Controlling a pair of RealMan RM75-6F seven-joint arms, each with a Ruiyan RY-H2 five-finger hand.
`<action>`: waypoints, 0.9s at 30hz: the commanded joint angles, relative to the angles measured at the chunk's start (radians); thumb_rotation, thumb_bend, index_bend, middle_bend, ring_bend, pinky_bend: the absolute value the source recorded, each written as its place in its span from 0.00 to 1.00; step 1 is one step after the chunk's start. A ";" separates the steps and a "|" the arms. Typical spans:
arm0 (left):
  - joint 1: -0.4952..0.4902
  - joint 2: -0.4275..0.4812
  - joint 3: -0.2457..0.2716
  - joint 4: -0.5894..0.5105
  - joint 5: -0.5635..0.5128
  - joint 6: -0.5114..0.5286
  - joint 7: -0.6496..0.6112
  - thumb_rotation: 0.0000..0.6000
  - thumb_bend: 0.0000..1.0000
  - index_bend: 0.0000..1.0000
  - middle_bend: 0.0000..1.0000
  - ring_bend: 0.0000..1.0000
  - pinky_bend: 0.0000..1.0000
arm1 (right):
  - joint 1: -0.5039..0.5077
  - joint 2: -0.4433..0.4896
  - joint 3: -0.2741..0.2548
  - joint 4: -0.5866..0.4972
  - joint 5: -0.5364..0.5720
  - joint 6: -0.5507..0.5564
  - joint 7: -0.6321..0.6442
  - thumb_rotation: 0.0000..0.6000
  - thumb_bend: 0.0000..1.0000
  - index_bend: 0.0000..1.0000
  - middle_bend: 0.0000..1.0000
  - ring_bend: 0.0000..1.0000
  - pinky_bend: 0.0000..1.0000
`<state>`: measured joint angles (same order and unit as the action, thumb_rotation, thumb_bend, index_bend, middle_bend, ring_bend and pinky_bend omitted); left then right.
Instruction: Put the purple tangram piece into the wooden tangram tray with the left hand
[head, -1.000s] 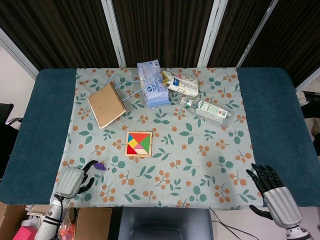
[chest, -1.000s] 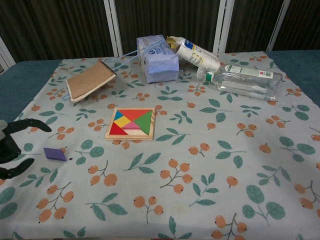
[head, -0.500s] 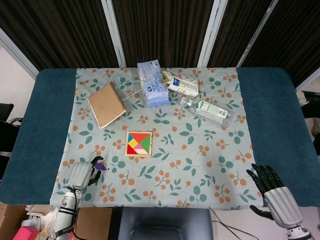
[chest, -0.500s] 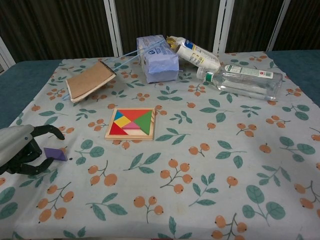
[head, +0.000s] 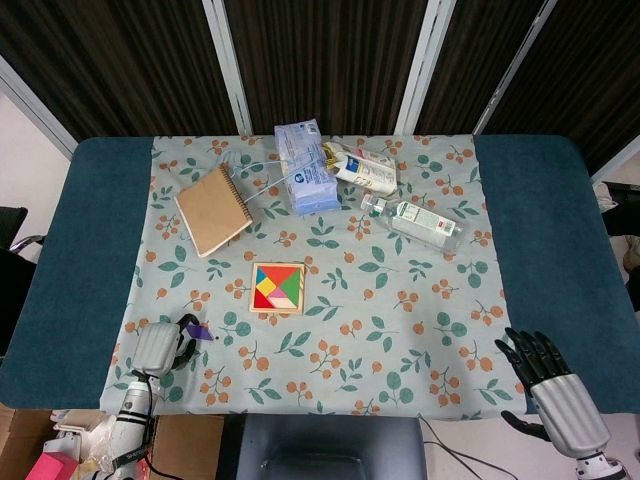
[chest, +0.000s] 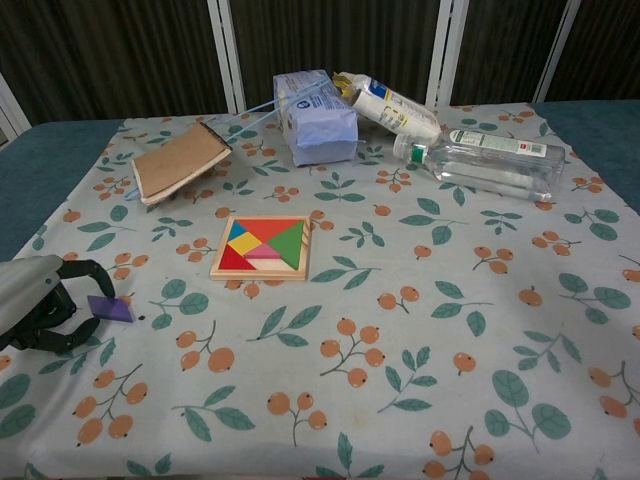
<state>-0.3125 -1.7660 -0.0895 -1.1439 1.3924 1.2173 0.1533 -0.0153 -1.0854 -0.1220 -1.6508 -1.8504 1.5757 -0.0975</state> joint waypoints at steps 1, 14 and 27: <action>-0.002 -0.006 -0.001 0.009 -0.005 -0.002 -0.007 1.00 0.41 0.44 1.00 1.00 1.00 | 0.000 -0.001 0.001 -0.001 0.002 0.000 -0.001 1.00 0.16 0.00 0.00 0.00 0.00; -0.003 -0.050 -0.058 -0.030 -0.055 0.050 0.019 1.00 0.40 0.60 1.00 1.00 1.00 | -0.001 -0.002 0.001 0.001 0.002 0.001 -0.003 1.00 0.16 0.00 0.00 0.00 0.00; -0.153 -0.156 -0.249 -0.332 -0.292 0.052 0.476 1.00 0.40 0.60 1.00 1.00 1.00 | 0.006 0.011 -0.002 -0.003 0.007 -0.008 0.021 1.00 0.16 0.00 0.00 0.00 0.00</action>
<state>-0.4013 -1.8690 -0.2781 -1.4187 1.1820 1.2694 0.4993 -0.0105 -1.0784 -0.1245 -1.6549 -1.8453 1.5648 -0.0868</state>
